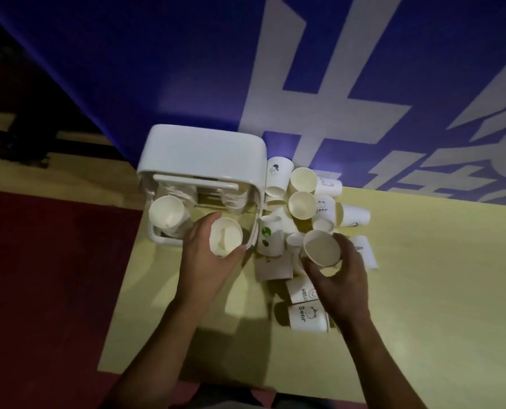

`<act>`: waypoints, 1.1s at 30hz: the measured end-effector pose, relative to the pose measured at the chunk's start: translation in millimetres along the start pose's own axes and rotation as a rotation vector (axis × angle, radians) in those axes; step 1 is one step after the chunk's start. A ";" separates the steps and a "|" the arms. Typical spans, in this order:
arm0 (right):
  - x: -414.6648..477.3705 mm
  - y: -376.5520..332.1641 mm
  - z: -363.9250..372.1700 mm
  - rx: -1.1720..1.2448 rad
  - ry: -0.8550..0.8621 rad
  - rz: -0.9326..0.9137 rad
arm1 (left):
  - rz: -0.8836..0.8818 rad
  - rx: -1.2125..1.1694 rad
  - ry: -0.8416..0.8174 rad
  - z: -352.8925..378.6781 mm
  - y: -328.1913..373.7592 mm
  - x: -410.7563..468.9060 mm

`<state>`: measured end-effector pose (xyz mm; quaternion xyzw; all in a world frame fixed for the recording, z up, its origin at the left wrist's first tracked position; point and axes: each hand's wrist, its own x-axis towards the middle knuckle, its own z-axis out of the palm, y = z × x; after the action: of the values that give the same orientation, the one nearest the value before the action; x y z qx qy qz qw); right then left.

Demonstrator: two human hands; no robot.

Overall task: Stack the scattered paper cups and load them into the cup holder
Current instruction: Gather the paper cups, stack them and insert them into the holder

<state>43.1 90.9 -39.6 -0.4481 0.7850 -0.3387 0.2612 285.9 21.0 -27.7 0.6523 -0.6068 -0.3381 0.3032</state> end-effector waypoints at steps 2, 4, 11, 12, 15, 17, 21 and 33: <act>-2.6 -18.2 16.0 0.049 0.010 -0.023 | -0.011 0.018 -0.005 -4.9 -8.1 18.7; -3.8 -30.1 28.0 0.096 0.005 -0.024 | -0.025 0.045 -0.020 -4.3 -16.6 35.2; 4.9 -43.7 47.3 0.153 0.032 -0.004 | -0.074 0.106 -0.169 23.0 -44.7 62.6; 6.4 -44.2 49.2 0.147 0.034 -0.013 | -0.089 0.121 -0.195 27.3 -46.4 64.4; 8.7 -47.7 54.2 0.151 0.010 -0.043 | -0.134 0.144 -0.273 39.9 -51.5 67.2; 9.3 -49.7 58.6 0.156 -0.021 -0.059 | -0.156 0.129 -0.295 45.8 -53.7 68.4; 12.9 -54.9 70.2 0.134 -0.066 -0.080 | -0.146 0.124 -0.311 49.2 -58.7 71.5; 29.8 -66.5 124.1 0.006 -0.211 -0.239 | -0.297 -0.165 -0.279 12.7 -60.9 56.3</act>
<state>153.0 3.1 -70.6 -0.5706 0.6933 -0.3208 0.3013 313.3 -30.1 -88.3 0.6545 -0.5106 -0.5143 0.2156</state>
